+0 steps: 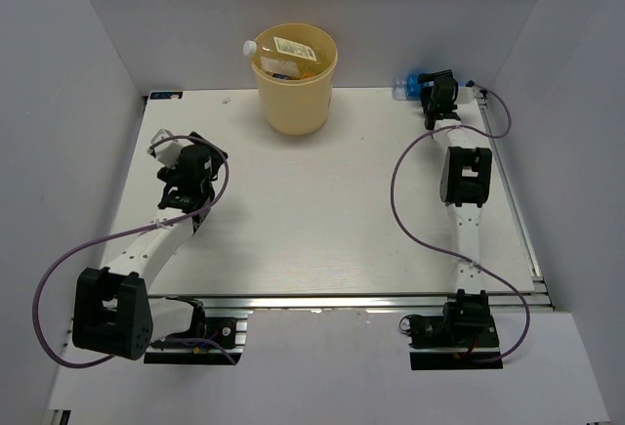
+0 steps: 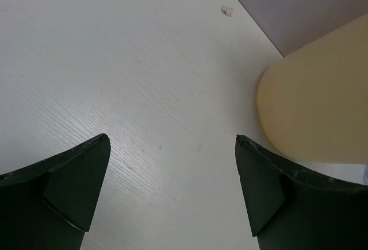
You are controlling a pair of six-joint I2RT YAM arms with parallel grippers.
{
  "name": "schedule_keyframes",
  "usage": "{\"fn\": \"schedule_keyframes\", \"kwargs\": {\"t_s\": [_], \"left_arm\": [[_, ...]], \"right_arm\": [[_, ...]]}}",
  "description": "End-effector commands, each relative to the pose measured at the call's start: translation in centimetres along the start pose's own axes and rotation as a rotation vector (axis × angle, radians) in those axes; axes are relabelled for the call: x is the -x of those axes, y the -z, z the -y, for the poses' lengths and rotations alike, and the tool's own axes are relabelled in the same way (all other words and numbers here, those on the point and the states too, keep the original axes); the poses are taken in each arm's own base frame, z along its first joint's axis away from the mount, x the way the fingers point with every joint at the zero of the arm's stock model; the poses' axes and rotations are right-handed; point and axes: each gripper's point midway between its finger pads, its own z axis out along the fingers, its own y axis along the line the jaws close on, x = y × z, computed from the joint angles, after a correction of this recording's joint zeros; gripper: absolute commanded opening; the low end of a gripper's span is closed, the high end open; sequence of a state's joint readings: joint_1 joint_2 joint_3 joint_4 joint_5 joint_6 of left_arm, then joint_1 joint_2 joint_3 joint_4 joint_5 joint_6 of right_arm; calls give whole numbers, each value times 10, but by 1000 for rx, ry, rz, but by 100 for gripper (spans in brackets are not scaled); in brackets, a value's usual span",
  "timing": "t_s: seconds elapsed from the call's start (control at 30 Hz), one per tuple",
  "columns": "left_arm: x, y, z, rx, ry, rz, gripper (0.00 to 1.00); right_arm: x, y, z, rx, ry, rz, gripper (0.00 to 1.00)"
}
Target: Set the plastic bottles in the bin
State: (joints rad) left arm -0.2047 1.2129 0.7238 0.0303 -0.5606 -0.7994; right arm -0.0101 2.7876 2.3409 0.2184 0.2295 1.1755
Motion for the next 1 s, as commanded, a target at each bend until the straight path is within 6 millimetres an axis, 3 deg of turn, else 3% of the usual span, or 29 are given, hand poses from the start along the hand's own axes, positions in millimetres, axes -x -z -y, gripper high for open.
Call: {"fn": "schedule_keyframes", "kwargs": {"t_s": [0.0, 0.07, 0.1, 0.2, 0.27, 0.33, 0.4, 0.5, 0.53, 0.6, 0.63, 0.67, 0.7, 0.73, 0.77, 0.8, 0.83, 0.9, 0.93, 0.97], "left_arm": [[17, -7, 12, 2, 19, 49, 98], [8, -14, 10, 18, 4, 27, 98], [9, -15, 15, 11, 5, 23, 98], [-1, -24, 14, 38, -21, -12, 98], [-3, -29, 16, 45, -25, -16, 98], [-7, -32, 16, 45, -10, -22, 98], [-12, -35, 18, 39, -6, -33, 98], [-15, -37, 23, 26, 11, -48, 98], [-16, -36, 23, 25, 11, -57, 98], [-13, -33, 26, 10, 25, -58, 98], [-17, -30, 24, 7, 24, -69, 98], [-14, -27, 23, 3, 34, -64, 98], [-4, -20, 27, -13, 68, -43, 98], [0, -16, 27, -21, 76, -33, 98], [8, -6, 27, -52, 94, -14, 98], [12, 0, 27, -67, 106, 0, 98], [15, 5, 26, -77, 110, 10, 98], [20, 15, 19, -83, 99, 26, 98], [34, 25, 19, -97, 111, 56, 98], [37, 30, 15, -89, 101, 65, 98]], "right_arm": [[26, -11, -4, 23, -96, 164, 89], [26, -17, 1, 35, -152, 195, 89], [34, -18, -11, 70, -163, 217, 89], [45, -17, -9, 74, -158, 271, 81], [46, -17, 0, 57, -153, 262, 68], [46, -18, -4, 86, -122, 238, 52], [46, -17, -2, 96, -71, 214, 42], [43, -3, -25, 190, 76, 170, 34], [44, 8, -43, 230, 118, 152, 32], [46, 21, -55, 258, 180, 144, 28], [58, 41, -93, 342, 210, 160, 27], [52, 48, -84, 333, 239, 132, 26], [52, 57, -94, 361, 265, 121, 25], [57, 81, -131, 449, 322, 112, 25], [57, 102, -152, 505, 360, 83, 25], [51, 101, -145, 497, 389, 78, 25], [48, 127, -179, 588, 448, 52, 25], [41, 151, -200, 655, 491, 20, 27], [22, 183, -235, 758, 514, -15, 27], [17, 195, -246, 792, 531, -17, 27]]}}
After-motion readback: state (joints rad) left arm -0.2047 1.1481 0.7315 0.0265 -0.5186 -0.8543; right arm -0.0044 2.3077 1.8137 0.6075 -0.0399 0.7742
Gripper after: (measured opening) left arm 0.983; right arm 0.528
